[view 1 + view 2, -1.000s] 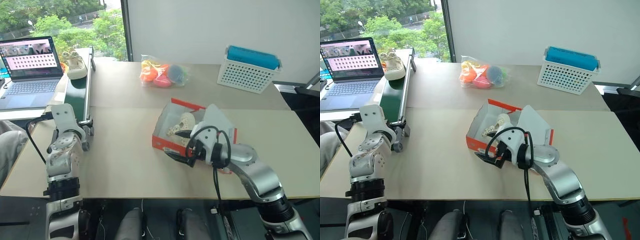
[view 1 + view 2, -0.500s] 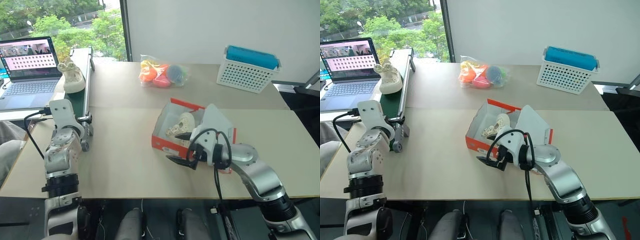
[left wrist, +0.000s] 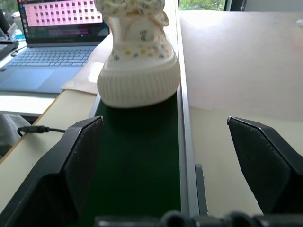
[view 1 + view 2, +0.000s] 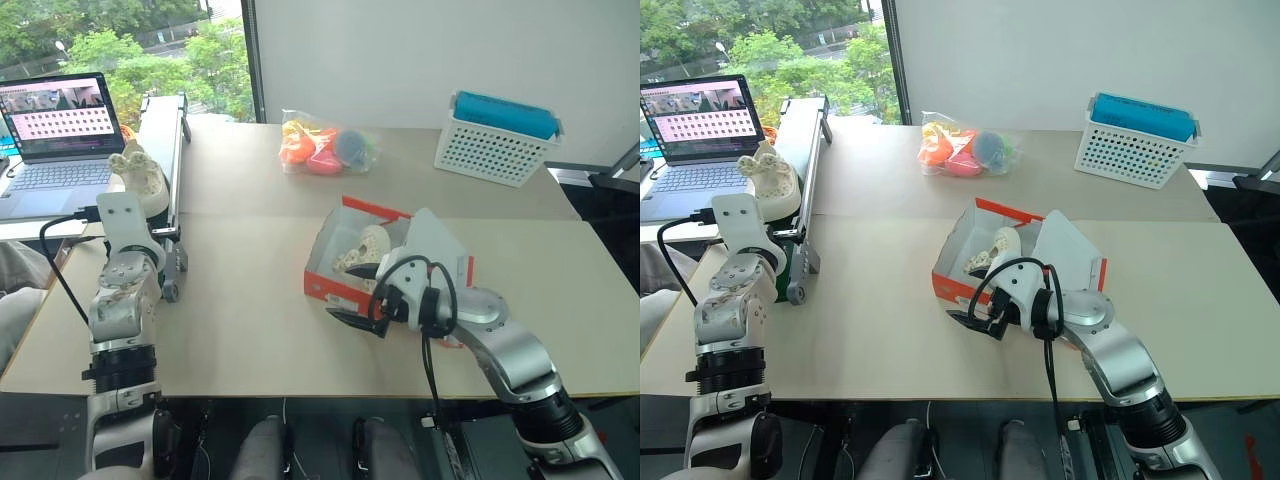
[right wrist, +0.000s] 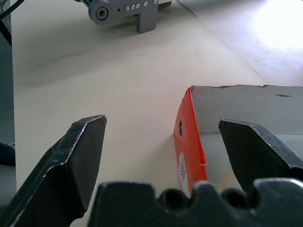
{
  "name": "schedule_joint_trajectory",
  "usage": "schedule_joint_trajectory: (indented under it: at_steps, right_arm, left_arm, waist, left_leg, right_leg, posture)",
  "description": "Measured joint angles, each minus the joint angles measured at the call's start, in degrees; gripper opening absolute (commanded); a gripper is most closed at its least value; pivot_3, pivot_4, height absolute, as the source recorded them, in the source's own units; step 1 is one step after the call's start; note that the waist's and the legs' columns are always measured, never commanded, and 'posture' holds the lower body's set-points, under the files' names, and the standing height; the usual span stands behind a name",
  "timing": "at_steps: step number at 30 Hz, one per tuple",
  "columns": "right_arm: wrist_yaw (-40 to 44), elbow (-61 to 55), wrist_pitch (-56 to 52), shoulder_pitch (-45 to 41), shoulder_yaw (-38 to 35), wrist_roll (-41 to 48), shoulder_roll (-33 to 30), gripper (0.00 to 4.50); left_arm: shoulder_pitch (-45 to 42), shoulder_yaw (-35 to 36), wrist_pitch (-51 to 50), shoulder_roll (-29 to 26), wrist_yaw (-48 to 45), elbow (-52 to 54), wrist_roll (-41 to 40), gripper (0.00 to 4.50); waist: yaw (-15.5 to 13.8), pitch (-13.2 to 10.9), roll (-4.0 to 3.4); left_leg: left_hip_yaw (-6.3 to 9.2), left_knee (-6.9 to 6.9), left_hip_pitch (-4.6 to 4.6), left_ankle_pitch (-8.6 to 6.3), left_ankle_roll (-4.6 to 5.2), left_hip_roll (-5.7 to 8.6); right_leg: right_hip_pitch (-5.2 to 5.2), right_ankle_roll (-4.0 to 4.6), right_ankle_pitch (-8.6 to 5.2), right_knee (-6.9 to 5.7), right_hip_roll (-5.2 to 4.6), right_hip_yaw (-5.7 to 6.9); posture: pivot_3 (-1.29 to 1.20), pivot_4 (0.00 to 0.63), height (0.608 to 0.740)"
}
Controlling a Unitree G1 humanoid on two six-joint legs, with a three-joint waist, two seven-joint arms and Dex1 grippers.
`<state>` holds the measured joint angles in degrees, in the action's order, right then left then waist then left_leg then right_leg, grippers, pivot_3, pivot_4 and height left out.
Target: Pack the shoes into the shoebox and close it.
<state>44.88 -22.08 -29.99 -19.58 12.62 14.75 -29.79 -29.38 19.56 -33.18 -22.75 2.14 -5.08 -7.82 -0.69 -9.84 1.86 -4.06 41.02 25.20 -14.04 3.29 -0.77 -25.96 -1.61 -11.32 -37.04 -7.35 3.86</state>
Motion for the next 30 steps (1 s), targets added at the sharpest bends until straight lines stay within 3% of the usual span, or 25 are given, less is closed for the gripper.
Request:
schedule_joint_trajectory:
  at_steps: [15, 21, 27, 28, 30]
  right_arm:
    - [-1.3, 0.0, -0.1, 0.0, 0.0, 0.0, 0.6, 4.46]
    - [-1.5, 0.0, -0.4, -0.2, -0.1, 0.0, 0.7, 4.50]
    - [-1.6, 0.0, -0.4, -0.5, -0.2, 0.0, 0.6, 4.50]
    - [-1.6, 0.0, -0.4, -0.6, -0.2, 0.0, 0.7, 4.50]
    - [-1.7, 0.1, -0.4, -1.1, -0.2, 0.0, 0.7, 4.50]
  left_arm:
    - [-1.0, -0.1, 0.0, 0.0, 0.0, -0.5, -0.3, 4.50]
    - [-1.7, 2.3, -4.5, 1.9, 0.7, -0.7, -3.2, 2.75]
    - [-1.8, 3.8, -4.7, 1.9, 1.3, -0.7, -3.6, 0.30]
    - [-1.8, 4.0, -4.8, 1.9, 1.3, -0.7, -3.7, 0.07]
    - [-1.9, 4.1, -5.3, 1.9, 1.4, -0.7, -3.8, 0.07]
  waist:
    - [0.0, 0.0, 0.00]
    - [0.0, 0.0, 0.01]
    - [-0.2, 0.0, 0.01]
    - [-0.2, 0.0, 0.01]
    - [-0.3, 0.0, 0.01]
  left_leg:
    - [0.00, 0.01, 0.00, 0.00, 0.00, 0.00]
    - [0.01, 0.03, 0.00, 0.01, -0.02, 0.01]
    - [0.05, 0.04, -0.08, 0.02, -0.03, 0.02]
    - [0.05, 0.04, -0.08, 0.02, -0.03, 0.02]
    - [0.06, 0.06, -0.08, 0.02, -0.03, 0.02]
  right_leg:
    - [0.00, 0.00, 0.00, -0.02, 0.00, 0.00]
    - [0.00, 0.00, 0.00, -0.06, 0.00, 0.00]
    - [0.11, 0.00, 0.00, -0.07, 0.00, 0.02]
    - [0.12, 0.00, 0.00, -0.06, 0.00, 0.03]
    - [0.13, 0.00, 0.00, -0.06, 0.00, 0.04]
  posture:
    - [0.00, 0.150, 0.699]
    - [0.00, 0.150, 0.699]
    - [0.00, 0.150, 0.699]
    - [0.00, 0.150, 0.699]
    - [0.00, 0.150, 0.699]
